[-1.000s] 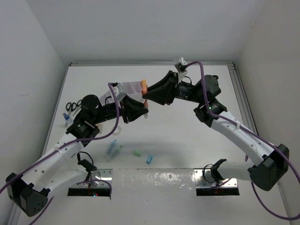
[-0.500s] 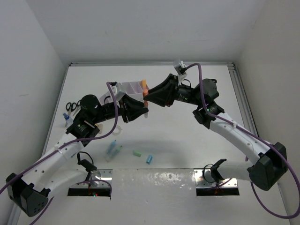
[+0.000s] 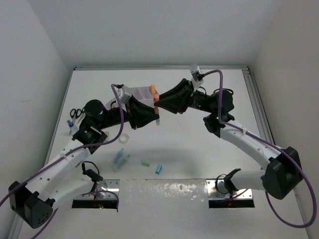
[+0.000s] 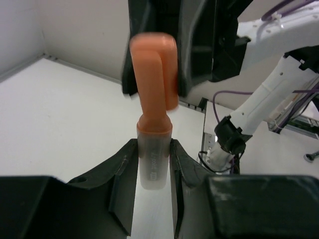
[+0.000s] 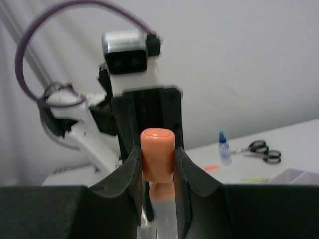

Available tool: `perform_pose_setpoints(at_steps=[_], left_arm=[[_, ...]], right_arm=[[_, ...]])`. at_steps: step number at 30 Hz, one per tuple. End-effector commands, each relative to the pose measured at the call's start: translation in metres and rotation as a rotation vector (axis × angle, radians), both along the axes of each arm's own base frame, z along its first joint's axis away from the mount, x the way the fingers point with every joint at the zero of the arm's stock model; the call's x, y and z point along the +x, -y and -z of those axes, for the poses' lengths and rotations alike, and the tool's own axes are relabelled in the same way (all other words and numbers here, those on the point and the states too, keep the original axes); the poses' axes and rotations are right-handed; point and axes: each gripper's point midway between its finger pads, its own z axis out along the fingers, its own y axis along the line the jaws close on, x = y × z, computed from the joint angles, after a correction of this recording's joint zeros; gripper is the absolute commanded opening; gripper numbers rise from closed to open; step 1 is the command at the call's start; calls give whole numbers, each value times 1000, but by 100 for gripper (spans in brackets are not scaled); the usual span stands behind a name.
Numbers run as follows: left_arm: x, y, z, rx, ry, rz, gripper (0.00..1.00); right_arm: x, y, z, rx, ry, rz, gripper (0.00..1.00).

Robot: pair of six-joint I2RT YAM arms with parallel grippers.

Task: Sort the stationery into containers
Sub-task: Close the pen cap on the pen.

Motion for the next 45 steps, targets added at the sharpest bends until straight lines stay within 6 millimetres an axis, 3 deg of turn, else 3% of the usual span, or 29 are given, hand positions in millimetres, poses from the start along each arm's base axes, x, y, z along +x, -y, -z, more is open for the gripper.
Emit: perform_pose_setpoints(at_steps=[1, 9, 16, 22, 28, 34, 41, 45], left_arm=[[-4, -10, -66, -160, 219, -24, 0], [0, -15, -67, -153, 222, -46, 0], [-1, -23, -81, -163, 278, -53, 0], [-16, -23, -93, -163, 348, 32, 0], [-23, -19, -99, -172, 374, 80, 0], [-34, -15, -104, -171, 411, 123, 0], [-31, -23, -109, -163, 434, 100, 0], [-32, -23, -106, -156, 431, 110, 0]], right_arm=[[-20, -6, 23, -54, -12, -133, 0], [-27, -6, 33, -97, -14, -158, 0], [-26, -1, 62, -224, -16, -110, 0], [-35, 1, 86, -304, -26, -119, 0], [-47, -16, 95, -359, -1, -174, 0], [-49, -18, 104, -352, -21, -171, 0], [-51, -8, 165, -436, -141, -132, 0], [-53, -10, 175, -407, -192, -138, 0]])
